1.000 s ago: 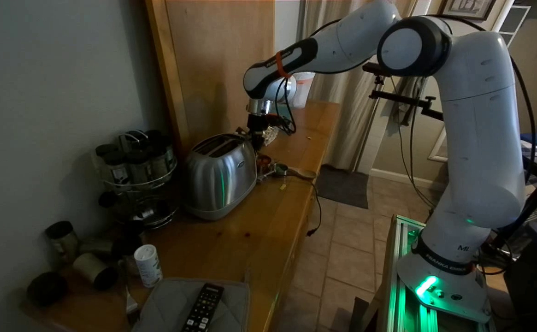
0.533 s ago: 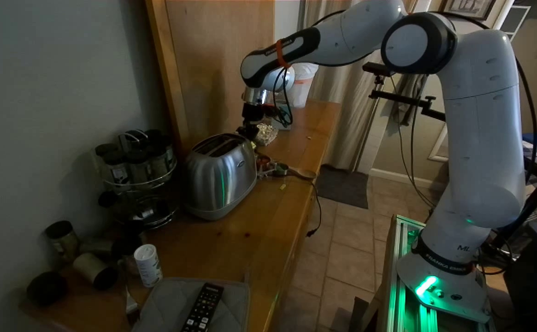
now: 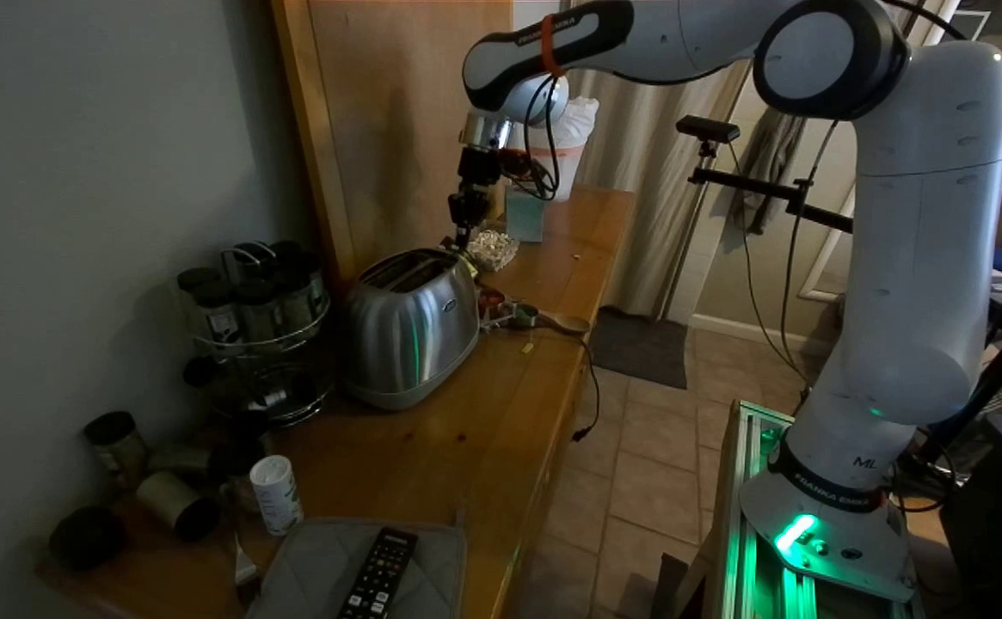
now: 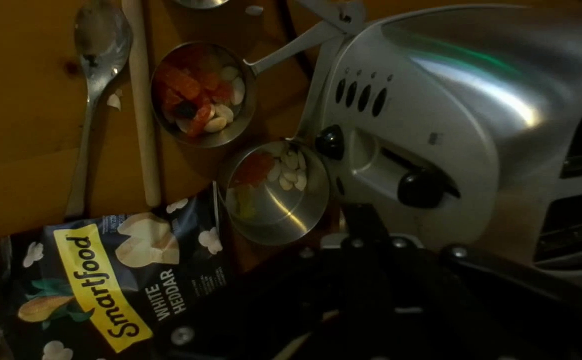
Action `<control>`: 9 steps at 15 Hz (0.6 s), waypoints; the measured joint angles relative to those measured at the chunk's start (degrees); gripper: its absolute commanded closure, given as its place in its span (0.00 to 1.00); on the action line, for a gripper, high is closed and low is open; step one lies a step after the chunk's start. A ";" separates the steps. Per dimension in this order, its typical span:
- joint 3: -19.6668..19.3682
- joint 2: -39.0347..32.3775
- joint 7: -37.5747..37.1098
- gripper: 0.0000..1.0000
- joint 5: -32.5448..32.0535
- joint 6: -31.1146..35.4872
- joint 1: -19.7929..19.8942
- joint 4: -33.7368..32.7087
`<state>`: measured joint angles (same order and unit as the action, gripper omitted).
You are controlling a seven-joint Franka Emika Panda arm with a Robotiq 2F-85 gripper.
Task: Push down on the toaster lever
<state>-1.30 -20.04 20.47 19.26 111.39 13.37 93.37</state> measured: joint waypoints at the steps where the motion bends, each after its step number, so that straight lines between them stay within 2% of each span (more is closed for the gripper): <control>1: -0.07 0.52 -0.04 1.00 0.20 -1.05 0.02 0.00; 2: -0.12 0.92 -0.05 1.00 0.46 -1.89 0.02 0.00; 3: -0.13 1.13 -0.05 0.74 0.71 -2.26 0.02 0.00; 5: -0.12 1.18 -0.05 0.67 1.60 -2.37 -0.01 0.00; 9: -0.12 1.59 -0.09 0.39 3.09 -2.38 -0.05 0.01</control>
<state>-1.42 -18.45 20.37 22.35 109.01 13.33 93.38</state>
